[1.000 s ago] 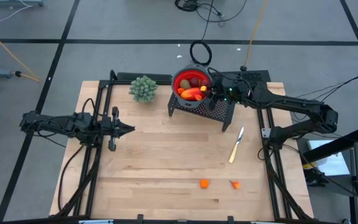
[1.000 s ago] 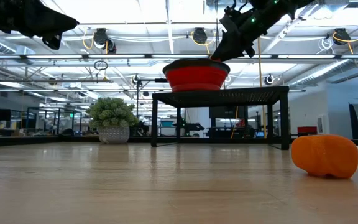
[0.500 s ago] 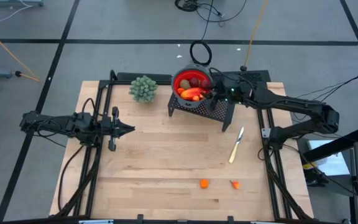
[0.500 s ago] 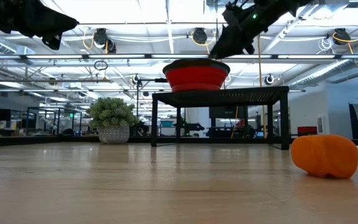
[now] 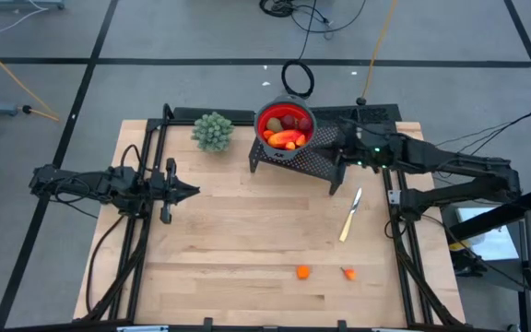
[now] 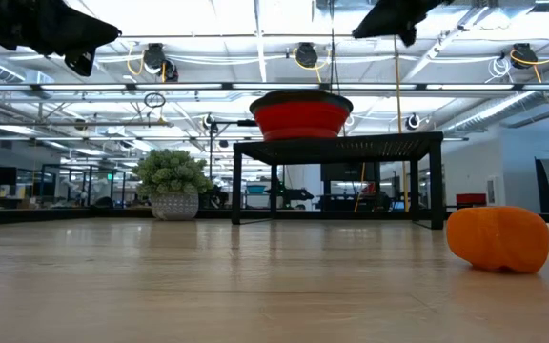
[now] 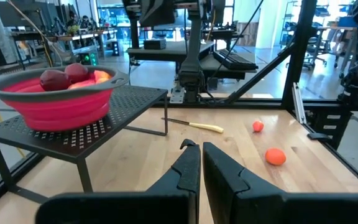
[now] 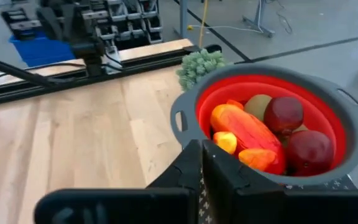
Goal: Pick & Place Fruit
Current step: Put the tangerine into the red strainer bowl
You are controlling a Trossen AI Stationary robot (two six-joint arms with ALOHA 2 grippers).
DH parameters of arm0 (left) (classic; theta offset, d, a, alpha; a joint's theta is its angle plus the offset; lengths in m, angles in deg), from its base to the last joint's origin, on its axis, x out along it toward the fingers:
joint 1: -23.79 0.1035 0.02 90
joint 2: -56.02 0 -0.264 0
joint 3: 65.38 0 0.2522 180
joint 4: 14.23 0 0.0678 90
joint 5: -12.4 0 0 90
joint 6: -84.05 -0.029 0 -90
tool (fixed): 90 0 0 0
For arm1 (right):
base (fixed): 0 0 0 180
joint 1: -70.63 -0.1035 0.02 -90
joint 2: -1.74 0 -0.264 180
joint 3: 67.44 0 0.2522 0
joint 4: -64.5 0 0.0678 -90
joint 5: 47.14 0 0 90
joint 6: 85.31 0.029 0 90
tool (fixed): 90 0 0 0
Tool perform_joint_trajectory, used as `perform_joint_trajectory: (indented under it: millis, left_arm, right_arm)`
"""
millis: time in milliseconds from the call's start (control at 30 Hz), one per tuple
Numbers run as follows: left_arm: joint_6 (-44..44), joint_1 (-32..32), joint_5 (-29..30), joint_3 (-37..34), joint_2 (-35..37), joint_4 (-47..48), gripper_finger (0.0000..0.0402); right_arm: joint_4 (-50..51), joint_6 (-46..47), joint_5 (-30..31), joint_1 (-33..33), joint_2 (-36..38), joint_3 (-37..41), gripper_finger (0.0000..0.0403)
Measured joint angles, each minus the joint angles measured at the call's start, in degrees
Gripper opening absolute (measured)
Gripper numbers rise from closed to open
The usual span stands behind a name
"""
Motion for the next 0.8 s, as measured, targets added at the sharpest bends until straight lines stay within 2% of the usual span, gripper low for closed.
perform_joint_trajectory:
  millis: [267,500,667,800]
  left_arm:
    - [0.0,0.0,0.0,0.0,0.0,-3.1,0.0021]
    - [0.0,0.0,0.0,0.0,0.0,-9.4,0.0021]
    - [0.0,0.0,0.0,0.0,0.0,-12.4,0.0021]
    - [0.0,0.0,0.0,0.0,-0.6,-13.4,0.0021]
  right_arm:
    - [4.1,0.3,0.1,-1.6,7.4,0.0,0.0003]
    - [5.7,1.1,1.7,-3.3,11.9,0.4,0.0001]
    - [5.6,1.9,1.4,-4.2,14.9,4.6,0.0001]
    - [1.4,3.0,1.3,-5.0,18.5,9.9,0.0001]
